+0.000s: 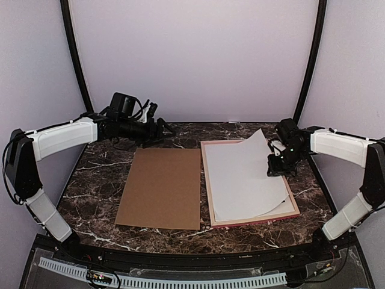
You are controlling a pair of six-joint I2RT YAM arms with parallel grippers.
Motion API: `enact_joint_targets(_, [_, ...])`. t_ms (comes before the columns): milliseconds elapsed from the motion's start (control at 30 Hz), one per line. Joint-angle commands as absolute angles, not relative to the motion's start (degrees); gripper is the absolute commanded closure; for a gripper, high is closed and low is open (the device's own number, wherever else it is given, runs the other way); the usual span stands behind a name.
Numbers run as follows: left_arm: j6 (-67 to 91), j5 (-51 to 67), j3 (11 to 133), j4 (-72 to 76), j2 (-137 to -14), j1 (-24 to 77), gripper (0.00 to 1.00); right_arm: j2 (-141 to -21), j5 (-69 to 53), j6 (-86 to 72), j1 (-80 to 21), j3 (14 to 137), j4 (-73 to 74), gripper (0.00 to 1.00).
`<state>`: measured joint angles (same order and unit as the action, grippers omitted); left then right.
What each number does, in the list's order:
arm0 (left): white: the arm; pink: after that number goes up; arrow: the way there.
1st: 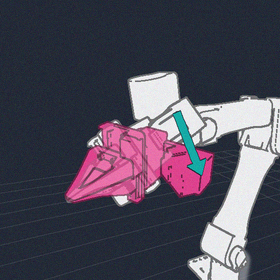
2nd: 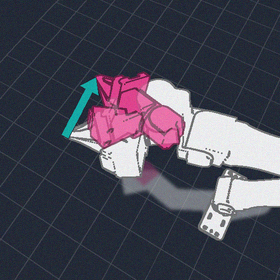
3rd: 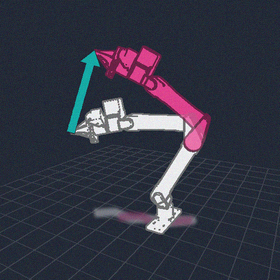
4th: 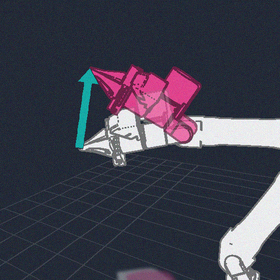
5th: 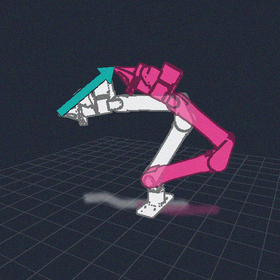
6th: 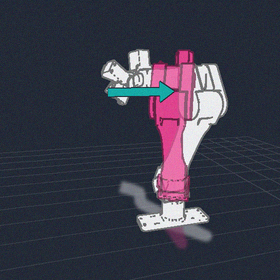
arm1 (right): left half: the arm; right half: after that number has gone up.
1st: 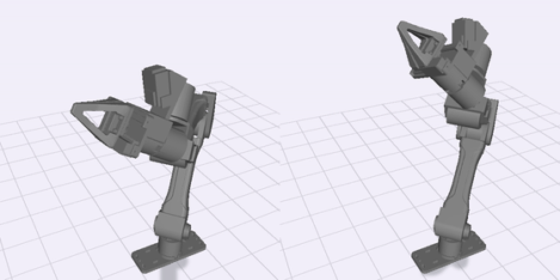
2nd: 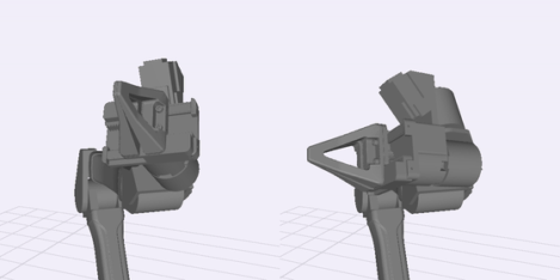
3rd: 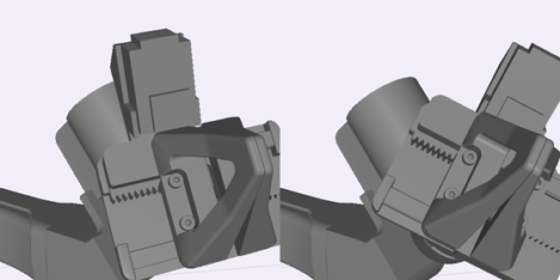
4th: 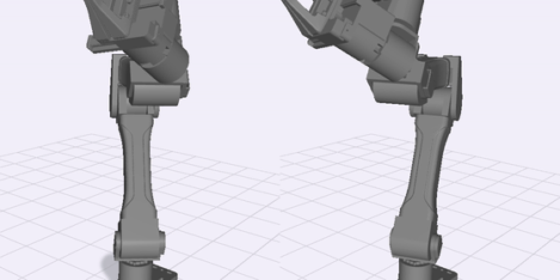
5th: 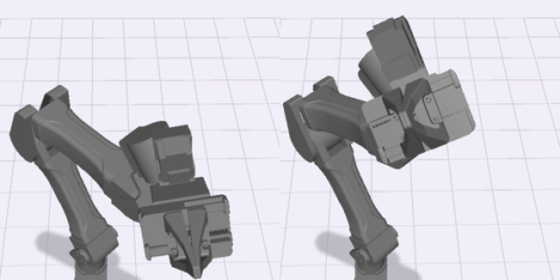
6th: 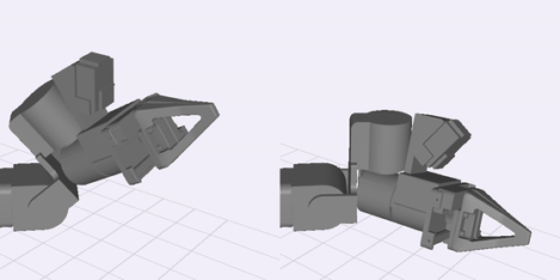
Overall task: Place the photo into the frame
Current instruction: Place the photo on the mat board.
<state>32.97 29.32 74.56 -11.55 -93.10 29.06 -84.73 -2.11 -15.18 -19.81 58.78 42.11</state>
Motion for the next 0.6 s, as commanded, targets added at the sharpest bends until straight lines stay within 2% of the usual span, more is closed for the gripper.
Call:
enact_joint_targets(0, [31.7,29.4,75.3,-12.9,-93.0,29.2,0.2,-85.8,-1.1,-15.5,-19.5,58.3,40.9,0.72])
enact_joint_targets(233, [31.3,29.2,75.3,-13.5,-93.0,29.2,0.2,-85.9,1.8,-16.2,-19.3,58.3,41.0,0.53])
enact_joint_targets(567, [30.1,27.8,74.8,-15.2,-92.9,29.2,0.19,-87.7,5.3,-16.8,-18.8,57.9,41.0,0.38])
